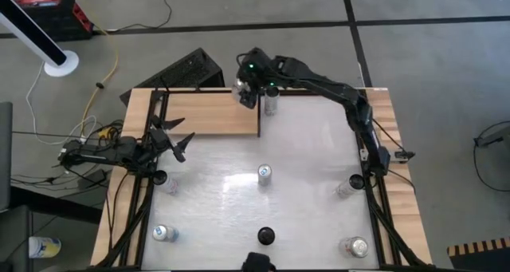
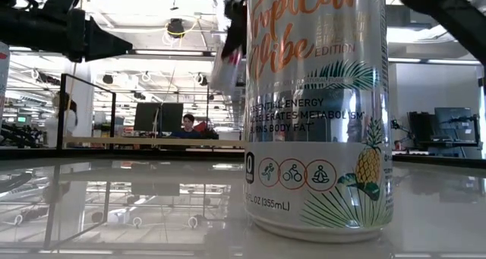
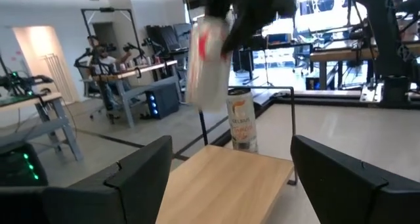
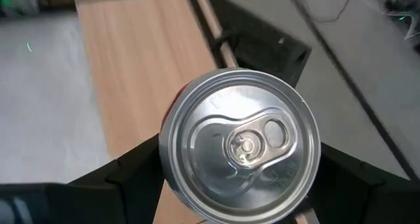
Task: Place canned beverage on shelf
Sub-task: Put the top silver-red soda can on the shelf
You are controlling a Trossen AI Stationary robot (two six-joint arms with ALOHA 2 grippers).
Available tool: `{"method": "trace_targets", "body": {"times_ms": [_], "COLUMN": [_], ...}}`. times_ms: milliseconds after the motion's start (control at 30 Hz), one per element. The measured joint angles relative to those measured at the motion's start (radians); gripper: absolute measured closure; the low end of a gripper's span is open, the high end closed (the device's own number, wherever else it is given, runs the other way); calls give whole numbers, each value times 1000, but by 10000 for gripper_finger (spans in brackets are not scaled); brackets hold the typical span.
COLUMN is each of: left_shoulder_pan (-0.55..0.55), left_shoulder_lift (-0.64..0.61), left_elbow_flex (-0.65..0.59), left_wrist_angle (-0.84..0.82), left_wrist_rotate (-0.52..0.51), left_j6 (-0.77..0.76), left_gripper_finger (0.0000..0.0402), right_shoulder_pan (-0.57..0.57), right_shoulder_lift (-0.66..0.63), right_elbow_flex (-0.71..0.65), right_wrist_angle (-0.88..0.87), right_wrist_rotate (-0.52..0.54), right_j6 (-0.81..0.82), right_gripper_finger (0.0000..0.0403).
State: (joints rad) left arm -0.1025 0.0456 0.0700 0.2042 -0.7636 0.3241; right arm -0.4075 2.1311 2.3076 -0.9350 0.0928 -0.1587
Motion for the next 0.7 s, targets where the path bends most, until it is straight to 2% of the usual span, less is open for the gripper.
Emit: {"method": "trace_targets", "body": {"times_ms": [300,700], "left_shoulder_pan": [0,0], "left_shoulder_lift": [2,6], "left_elbow_flex": [0,0], "left_wrist_angle": [37,20], "left_wrist_rotate": [41,52], "left_j6": [21,-20], "left_gripper_finger": [101,101], "right_shoulder_pan": [-48,-2], "right_shoulder_lift": [105,166], "right_elbow_flex": [-3,-24], "right_wrist_angle": [18,45], "right_wrist_rotate": [-112,-130], "right_j6": [-8,-38], "right_gripper_finger": [79,79]}}
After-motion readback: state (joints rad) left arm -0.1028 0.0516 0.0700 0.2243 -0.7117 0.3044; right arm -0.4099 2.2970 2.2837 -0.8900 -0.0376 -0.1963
